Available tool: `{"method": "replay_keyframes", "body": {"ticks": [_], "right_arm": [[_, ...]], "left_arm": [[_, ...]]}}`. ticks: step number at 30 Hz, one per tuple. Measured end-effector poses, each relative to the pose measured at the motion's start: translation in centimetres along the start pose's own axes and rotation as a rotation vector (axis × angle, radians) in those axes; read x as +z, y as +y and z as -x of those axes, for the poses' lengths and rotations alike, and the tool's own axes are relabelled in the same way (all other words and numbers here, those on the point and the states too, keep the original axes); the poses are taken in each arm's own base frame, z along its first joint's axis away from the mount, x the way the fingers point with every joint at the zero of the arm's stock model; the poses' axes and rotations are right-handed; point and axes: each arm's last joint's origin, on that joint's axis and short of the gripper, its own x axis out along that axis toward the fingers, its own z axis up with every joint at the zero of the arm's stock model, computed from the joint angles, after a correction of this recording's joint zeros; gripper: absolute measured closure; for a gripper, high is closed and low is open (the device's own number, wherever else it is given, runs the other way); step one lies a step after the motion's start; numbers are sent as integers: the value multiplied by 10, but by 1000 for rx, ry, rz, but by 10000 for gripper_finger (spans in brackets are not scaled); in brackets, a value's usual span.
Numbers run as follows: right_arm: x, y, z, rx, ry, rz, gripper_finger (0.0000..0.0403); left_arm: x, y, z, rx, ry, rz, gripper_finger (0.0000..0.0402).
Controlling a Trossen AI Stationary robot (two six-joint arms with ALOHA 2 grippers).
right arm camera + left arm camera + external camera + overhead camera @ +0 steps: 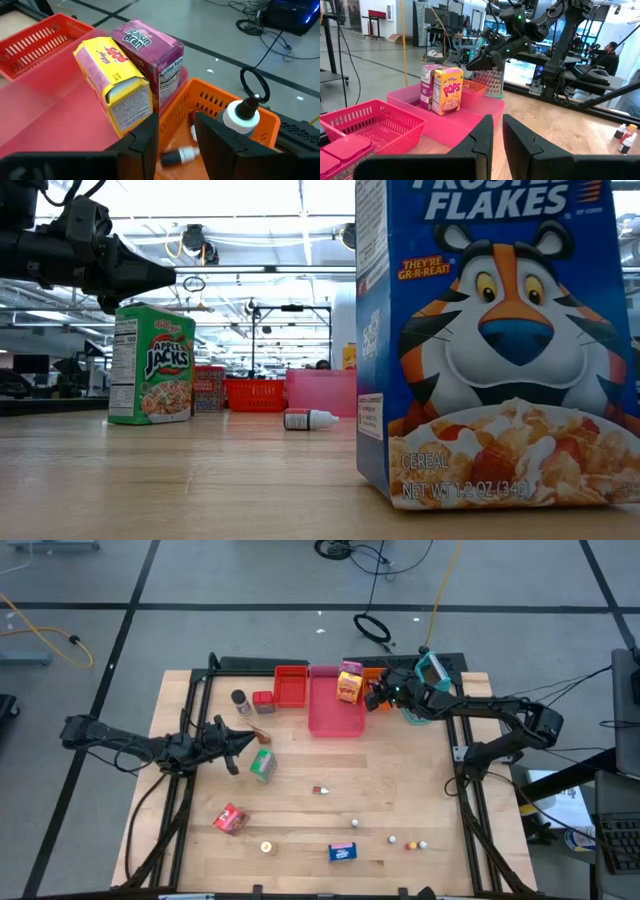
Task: Pick & Place Kitchen Items
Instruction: Put the red food coloring bottle into the orange bin
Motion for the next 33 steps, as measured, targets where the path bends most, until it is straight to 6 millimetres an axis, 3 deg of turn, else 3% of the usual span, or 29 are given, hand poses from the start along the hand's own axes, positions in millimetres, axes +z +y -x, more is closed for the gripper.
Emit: {"method": "replay_keyframes", "body": {"ticks": [9,17,29,33], "right_arm": [[3,23,12,293,-10,24,297],[1,66,36,615,-75,136,299],[-28,120,78,888,-38,297,298],[-36,132,90,944,-27,325,298]], "left_arm": [[0,0,0,0,0,0,362],[0,0,0,0,0,1,362],[0,0,0,-4,1,9,362],[-1,-4,0,-125,24,59,362]]}}
